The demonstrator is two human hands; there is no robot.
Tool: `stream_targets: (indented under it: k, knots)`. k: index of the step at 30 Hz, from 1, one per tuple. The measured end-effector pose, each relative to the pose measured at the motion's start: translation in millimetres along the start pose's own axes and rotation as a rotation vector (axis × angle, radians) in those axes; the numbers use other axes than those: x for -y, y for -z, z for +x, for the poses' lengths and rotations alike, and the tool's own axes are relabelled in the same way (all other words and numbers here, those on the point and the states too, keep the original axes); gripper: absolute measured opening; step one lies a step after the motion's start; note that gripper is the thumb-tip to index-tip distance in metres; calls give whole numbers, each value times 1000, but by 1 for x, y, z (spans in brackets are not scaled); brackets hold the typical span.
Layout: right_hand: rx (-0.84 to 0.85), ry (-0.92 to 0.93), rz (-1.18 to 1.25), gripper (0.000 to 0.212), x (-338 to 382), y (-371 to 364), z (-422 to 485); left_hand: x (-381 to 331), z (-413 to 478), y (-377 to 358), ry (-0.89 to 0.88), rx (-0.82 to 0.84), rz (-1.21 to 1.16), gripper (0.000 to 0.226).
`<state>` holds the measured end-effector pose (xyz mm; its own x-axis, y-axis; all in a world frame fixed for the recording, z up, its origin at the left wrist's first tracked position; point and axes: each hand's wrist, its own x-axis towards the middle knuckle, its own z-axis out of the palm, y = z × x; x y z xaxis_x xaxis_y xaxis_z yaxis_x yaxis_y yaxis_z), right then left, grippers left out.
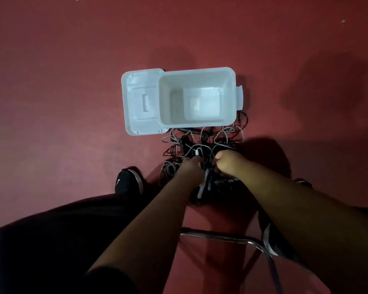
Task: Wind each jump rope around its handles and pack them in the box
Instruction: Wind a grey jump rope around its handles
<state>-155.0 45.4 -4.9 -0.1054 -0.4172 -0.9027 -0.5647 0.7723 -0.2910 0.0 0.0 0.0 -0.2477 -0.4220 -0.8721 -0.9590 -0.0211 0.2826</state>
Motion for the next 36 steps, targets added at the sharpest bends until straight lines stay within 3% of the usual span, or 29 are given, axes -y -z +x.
stream_targets:
  k: [3,6,11,17,21,26,30,32,34,36]
  knots:
    - [25,-16,-50,27,-8,-6,17,1,16,-8,-9,-32,58,40]
    - [-24,4,-139,29,-11,3,23,0,27,-5,-55,93,169,51]
    - [-141,41,-91,27,-18,13,24,-6,32,-3,-91,176,300,44]
    - [-34,11,140,27,-13,9,-26,-18,-8,5,-149,-179,0,29]
    - [15,91,181,33,12,18,-70,-32,-51,34,-245,-320,-202,26]
    - [-101,243,193,16,44,42,-127,-49,-109,85,-311,-255,-522,27]
    - [-284,331,279,9,60,60,-185,-57,-164,120,-400,-273,-582,13]
    - [-328,347,209,16,68,67,-219,-60,-189,134,-430,-229,-640,8]
    - [-283,368,205,21,75,75,-250,-61,-214,143,-448,-220,-661,20]
    - [-282,414,278,10,83,82,-283,-61,-237,151,-484,-282,-666,32]
